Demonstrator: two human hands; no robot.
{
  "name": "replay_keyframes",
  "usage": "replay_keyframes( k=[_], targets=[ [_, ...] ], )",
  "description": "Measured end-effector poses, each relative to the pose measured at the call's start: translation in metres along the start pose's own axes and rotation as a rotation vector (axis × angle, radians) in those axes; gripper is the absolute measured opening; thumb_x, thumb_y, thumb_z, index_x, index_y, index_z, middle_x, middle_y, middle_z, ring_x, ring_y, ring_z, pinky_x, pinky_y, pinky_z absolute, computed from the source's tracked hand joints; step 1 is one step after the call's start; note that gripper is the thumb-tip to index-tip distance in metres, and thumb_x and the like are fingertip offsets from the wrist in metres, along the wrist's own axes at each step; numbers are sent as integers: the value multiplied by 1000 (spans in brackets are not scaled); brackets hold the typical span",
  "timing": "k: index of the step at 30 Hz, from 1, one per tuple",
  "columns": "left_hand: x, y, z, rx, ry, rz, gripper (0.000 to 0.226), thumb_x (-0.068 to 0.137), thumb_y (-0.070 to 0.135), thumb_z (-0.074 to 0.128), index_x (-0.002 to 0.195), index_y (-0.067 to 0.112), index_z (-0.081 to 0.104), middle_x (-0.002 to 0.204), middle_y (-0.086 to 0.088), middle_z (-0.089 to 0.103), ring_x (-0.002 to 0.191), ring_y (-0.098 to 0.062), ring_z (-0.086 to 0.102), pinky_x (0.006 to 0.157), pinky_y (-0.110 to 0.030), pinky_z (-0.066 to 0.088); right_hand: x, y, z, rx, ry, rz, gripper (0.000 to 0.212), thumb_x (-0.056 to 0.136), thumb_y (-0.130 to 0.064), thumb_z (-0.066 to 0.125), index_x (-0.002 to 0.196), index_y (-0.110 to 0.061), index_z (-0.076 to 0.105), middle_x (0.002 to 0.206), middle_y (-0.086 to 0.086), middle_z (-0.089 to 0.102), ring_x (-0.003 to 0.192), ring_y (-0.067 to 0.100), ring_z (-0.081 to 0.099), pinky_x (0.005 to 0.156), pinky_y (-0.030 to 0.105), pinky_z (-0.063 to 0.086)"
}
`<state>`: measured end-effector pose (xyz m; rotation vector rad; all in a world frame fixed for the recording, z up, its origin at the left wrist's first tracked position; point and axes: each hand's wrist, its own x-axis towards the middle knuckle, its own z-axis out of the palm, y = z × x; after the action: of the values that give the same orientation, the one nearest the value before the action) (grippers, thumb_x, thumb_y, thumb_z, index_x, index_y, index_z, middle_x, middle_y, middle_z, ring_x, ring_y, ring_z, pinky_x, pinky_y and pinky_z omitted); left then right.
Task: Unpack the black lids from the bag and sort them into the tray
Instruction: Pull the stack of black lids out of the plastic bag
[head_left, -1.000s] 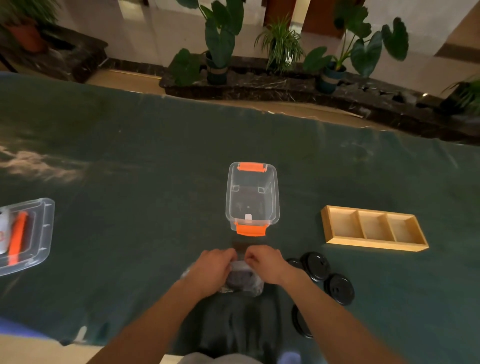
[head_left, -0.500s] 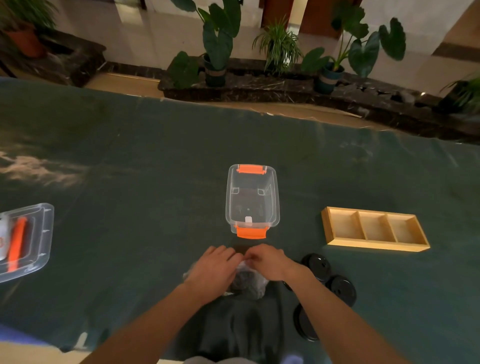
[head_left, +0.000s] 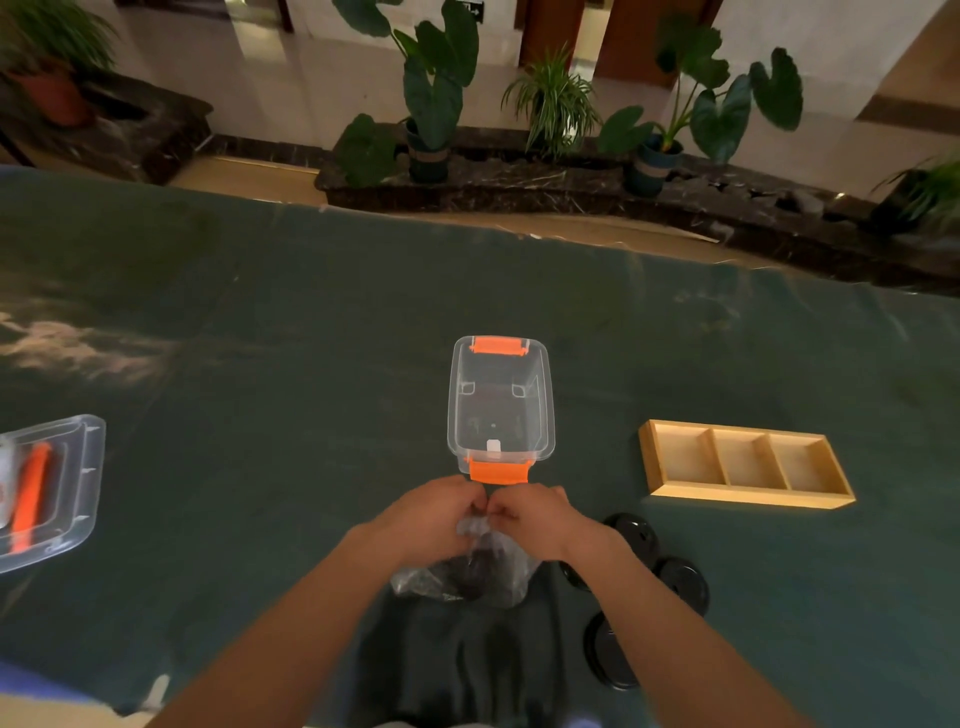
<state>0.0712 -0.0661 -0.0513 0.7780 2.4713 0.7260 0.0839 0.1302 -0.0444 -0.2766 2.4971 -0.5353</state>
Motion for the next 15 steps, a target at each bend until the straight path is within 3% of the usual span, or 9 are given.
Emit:
replay_keyframes(
  k=[2, 5, 8, 10, 12, 15],
  targets=[
    [-4, 2, 4, 121, 50, 44, 36, 82, 38, 67, 113, 24, 58, 107, 5, 63, 96, -16, 59, 81, -34, 50, -2, 0, 0, 30, 12, 34, 23, 103, -28, 44, 104, -28, 67, 105, -10, 70, 108, 20, 60, 92, 40, 32],
    [-7, 3, 8, 271, 158, 75, 13, 88, 27, 57, 100, 21, 56, 99, 0, 67, 92, -26, 63, 79, -41, 49, -9, -5, 7, 25, 96, 55, 23, 101, -29, 43, 105, -28, 66, 109, -6, 70, 111, 21, 60, 93, 41, 36],
    [-9, -1, 6, 147, 173, -46, 8, 92, 22, 52, 93, 22, 60, 91, 0, 73, 85, -26, 66, 75, -41, 52, -28, -14, 26, 25, 547, 82, 15, 93, -28, 56, 105, -24, 64, 109, -4, 63, 108, 20, 53, 90, 41, 41],
    [-8, -2, 2, 24, 154, -128, 10, 92, 20, 55, 92, 23, 64, 89, 2, 74, 82, -21, 66, 75, -39, 54, -46, -21, 47, 158, 835, 56, 7, 87, -27, 59, 93, -24, 61, 95, -7, 61, 90, 17, 52, 77, 35, 41],
    [-4, -2, -4, -68, 121, -168, 9, 90, 18, 60, 90, 21, 69, 83, 7, 72, 78, -14, 64, 75, -34, 54, -61, -31, 70, 469, 793, 77, 8, 83, -35, 57, 78, -29, 55, 72, -13, 58, 68, 8, 50, 65, 27, 39],
    [2, 0, -8, -123, 32, -182, 8, 88, 15, 65, 86, 19, 72, 75, 13, 64, 73, -8, 60, 71, -26, 49, -55, -46, 79, 1104, 469, 305, 26, 85, -44, 64, 71, -21, 65, 61, -6, 66, 55, 7, 56, 56, 25, 43]
  ],
)
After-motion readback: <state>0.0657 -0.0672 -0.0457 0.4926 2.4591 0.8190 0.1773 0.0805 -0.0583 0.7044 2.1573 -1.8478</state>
